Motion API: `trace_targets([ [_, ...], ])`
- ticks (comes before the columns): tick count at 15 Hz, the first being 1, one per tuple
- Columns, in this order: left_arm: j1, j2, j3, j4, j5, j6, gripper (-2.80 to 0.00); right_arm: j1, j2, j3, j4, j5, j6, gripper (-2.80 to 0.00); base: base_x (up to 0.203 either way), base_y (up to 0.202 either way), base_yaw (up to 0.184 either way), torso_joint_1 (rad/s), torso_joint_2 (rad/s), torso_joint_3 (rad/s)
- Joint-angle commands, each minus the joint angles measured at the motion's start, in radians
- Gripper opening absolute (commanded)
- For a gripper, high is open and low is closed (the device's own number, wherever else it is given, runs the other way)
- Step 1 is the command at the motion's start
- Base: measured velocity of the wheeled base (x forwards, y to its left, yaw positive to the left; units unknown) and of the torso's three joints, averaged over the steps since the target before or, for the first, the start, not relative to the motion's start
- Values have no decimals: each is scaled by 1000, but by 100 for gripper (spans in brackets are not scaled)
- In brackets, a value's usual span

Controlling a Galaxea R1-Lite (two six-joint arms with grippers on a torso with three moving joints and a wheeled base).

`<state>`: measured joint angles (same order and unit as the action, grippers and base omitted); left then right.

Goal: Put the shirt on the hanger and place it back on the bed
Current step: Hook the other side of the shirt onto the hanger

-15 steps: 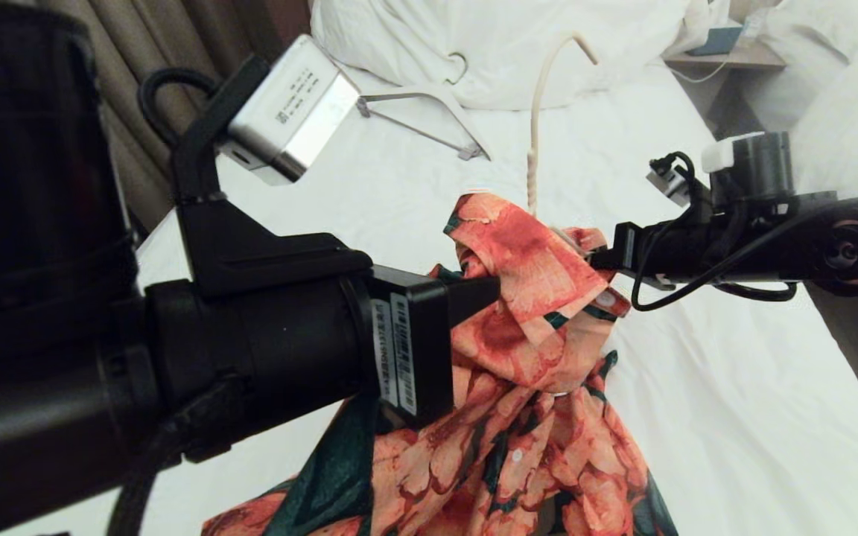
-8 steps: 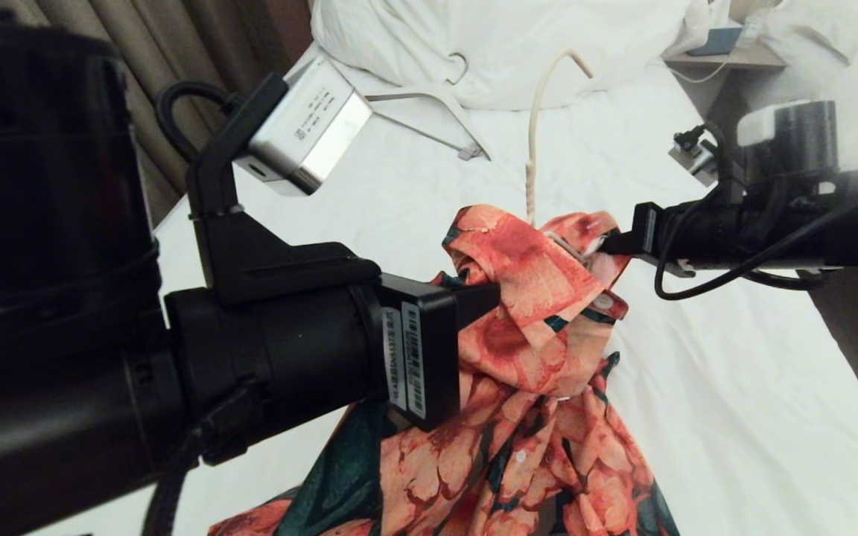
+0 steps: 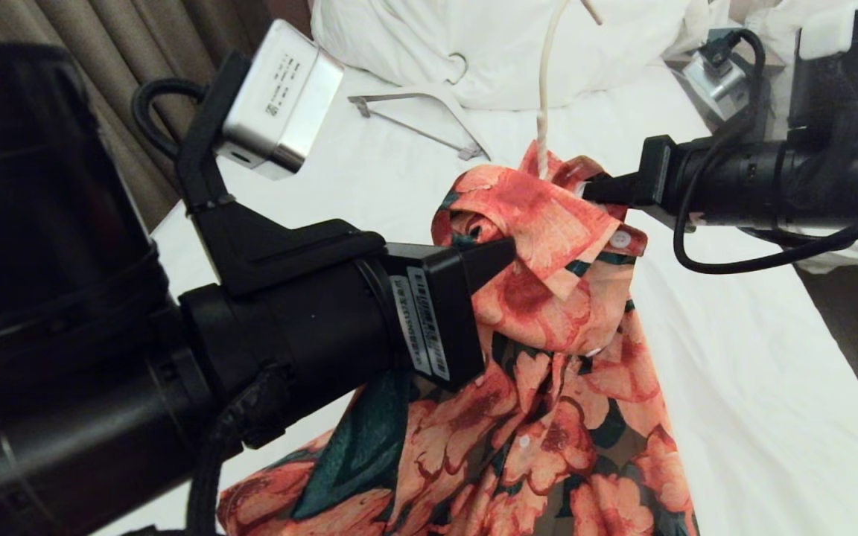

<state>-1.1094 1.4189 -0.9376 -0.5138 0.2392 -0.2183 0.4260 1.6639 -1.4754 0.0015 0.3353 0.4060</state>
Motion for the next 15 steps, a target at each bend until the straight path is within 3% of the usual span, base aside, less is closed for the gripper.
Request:
trace_targets([
  [1,0,12,37,-82,-4,-12,-280,28,-19,-19,-2,2,2,-280,0,0,0,0,0,0],
  [5,0,34,120,-353,-69,-52,-280,109,-63,-75,-3,1,2,-280,0,0,0,0,0,0],
  [10,9,69,180,-592,-105,-52,-280,175,-129,-92,4,-26,2,-280,0,0,0,0,0,0],
  [15,80,26,161,-643,-113,-48,-280,217,-188,-81,51,-24,4,-280,0,0,0,0,0,0],
])
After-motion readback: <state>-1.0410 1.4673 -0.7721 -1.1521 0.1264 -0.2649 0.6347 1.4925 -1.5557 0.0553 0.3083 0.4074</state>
